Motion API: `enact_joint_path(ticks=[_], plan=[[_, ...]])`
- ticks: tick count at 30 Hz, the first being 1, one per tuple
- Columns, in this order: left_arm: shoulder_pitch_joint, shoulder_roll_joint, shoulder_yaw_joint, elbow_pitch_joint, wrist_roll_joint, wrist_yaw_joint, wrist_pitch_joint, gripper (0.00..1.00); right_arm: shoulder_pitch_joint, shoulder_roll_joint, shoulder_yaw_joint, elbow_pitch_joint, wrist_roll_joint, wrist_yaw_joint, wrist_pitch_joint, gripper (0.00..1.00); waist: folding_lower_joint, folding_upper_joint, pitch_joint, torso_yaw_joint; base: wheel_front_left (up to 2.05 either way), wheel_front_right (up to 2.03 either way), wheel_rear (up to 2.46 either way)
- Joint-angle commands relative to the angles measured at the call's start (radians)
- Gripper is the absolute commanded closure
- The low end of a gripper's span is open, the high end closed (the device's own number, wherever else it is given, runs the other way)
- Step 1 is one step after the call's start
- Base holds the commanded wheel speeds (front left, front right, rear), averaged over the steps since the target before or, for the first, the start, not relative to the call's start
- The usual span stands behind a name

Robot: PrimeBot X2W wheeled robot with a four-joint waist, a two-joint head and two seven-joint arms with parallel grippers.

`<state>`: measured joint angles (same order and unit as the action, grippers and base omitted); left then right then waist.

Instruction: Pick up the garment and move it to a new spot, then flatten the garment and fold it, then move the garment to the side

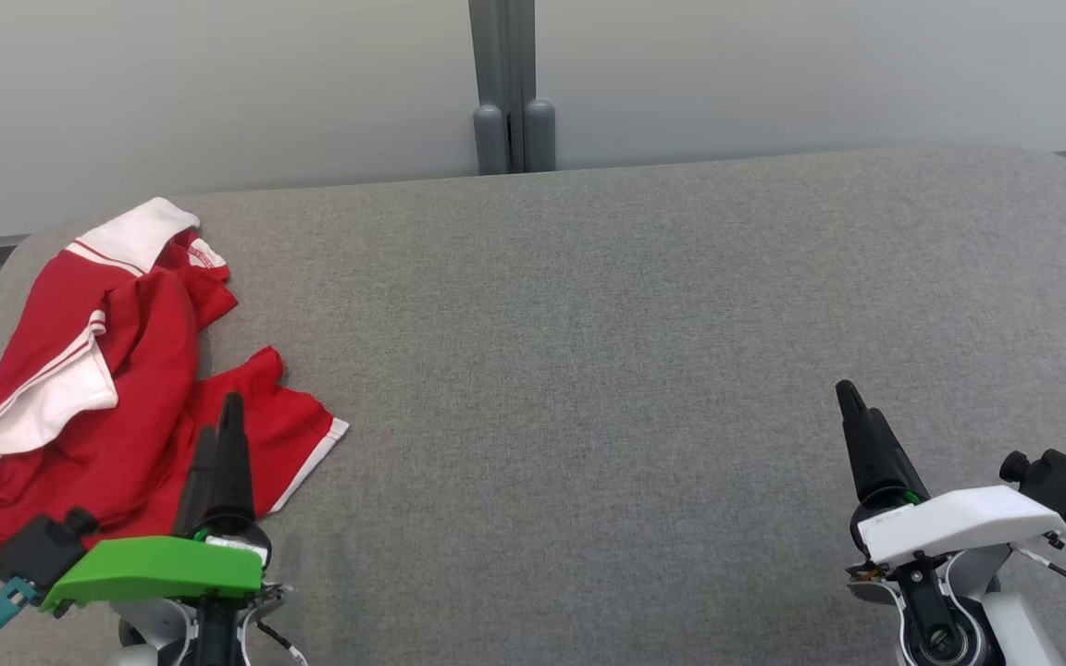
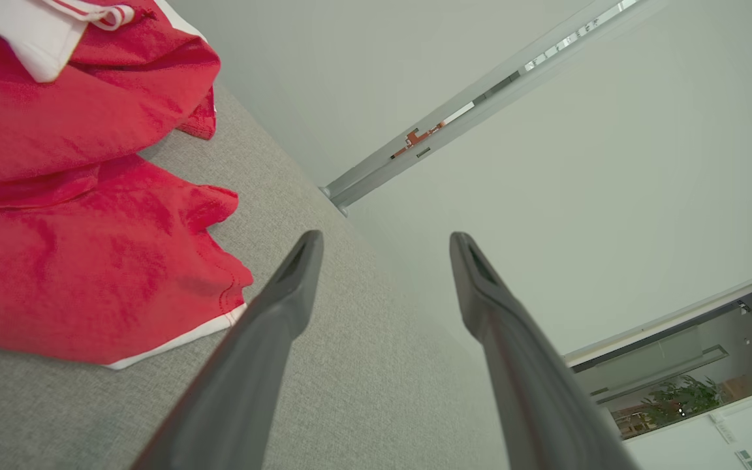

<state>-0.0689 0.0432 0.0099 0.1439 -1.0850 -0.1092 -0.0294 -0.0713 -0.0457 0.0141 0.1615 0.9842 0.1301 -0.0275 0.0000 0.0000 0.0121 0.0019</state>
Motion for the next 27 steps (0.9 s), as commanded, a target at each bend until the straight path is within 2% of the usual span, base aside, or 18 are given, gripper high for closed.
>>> enact_joint_path(ticks=[1,10,27], plan=[[-0.012,0.006,-0.017,-0.02,0.066,0.003,-0.009,0.0,-0.01,-0.006,0.006,-0.011,-0.04,0.0,-0.011,0.0,0.0,0.0,0.0,0.0,0.0,0.0,0.0],[0.003,0.007,-0.054,-0.038,0.195,0.058,-0.041,0.0,-0.005,-0.004,0.023,-0.022,-0.172,0.0,-0.043,0.0,0.0,0.0,0.002,0.0,0.0,0.0,0.0],[0.008,0.008,-0.097,-0.068,0.432,0.095,-0.094,0.0,0.011,-0.004,0.05,-0.04,-0.376,0.001,-0.095,0.0,0.0,0.0,0.001,0.002,0.0,0.0,0.0]])
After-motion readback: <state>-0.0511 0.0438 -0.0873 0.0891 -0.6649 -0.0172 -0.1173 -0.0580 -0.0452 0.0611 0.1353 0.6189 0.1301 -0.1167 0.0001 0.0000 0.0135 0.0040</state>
